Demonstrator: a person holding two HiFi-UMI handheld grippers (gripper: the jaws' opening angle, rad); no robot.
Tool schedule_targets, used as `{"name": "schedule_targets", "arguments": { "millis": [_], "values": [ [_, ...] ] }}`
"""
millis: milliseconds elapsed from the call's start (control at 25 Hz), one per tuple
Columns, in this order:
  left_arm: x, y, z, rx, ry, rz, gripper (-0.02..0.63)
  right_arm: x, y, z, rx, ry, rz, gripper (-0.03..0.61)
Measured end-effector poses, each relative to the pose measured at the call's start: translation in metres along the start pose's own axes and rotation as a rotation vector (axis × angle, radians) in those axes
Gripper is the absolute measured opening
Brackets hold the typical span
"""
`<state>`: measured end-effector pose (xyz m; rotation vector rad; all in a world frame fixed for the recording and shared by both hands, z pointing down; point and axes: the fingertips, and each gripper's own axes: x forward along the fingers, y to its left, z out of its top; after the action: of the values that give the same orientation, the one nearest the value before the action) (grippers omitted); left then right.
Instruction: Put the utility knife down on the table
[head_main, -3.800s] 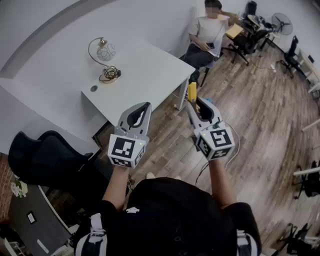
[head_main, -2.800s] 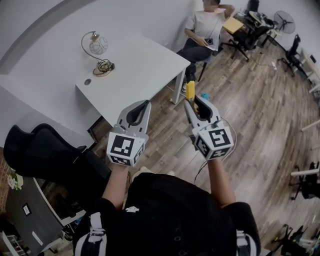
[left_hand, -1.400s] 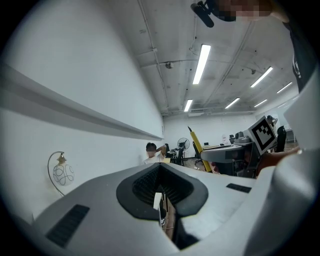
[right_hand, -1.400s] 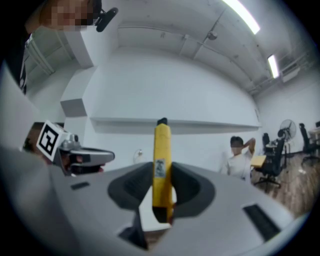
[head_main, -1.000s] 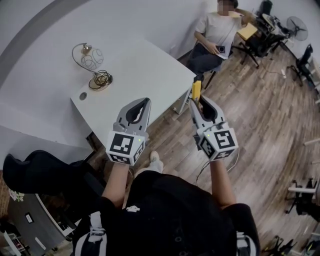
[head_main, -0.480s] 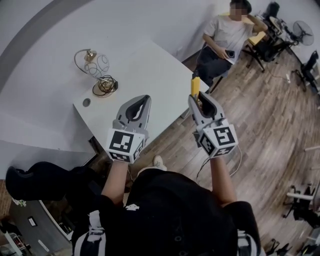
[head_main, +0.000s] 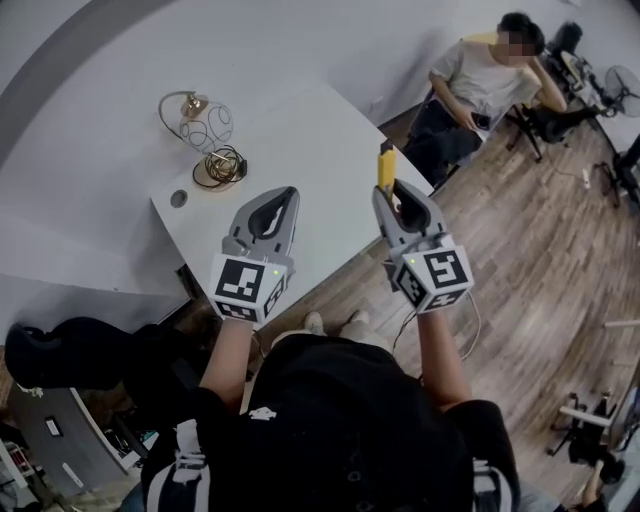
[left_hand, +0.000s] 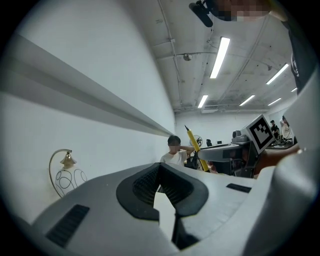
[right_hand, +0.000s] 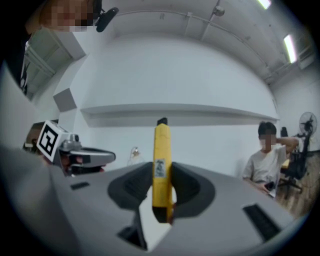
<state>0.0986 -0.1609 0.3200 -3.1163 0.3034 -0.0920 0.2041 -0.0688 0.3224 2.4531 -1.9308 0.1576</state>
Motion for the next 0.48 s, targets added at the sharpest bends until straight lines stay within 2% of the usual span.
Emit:
{"name": "schedule_targets", "arguments": {
  "millis": [240,480],
  "values": [
    [0.002,0.008,-0.002,0.004,0.015,0.08,0.02,0.02,-0.002,-0.001,0.003,0.001,0.087,0.137],
    [0.016,0.022,-0.002,-0.002,0.017,0.197,0.02,0.052,-0.011,0.001,-0.003,0.008,0.207,0.137]
  ]
}}
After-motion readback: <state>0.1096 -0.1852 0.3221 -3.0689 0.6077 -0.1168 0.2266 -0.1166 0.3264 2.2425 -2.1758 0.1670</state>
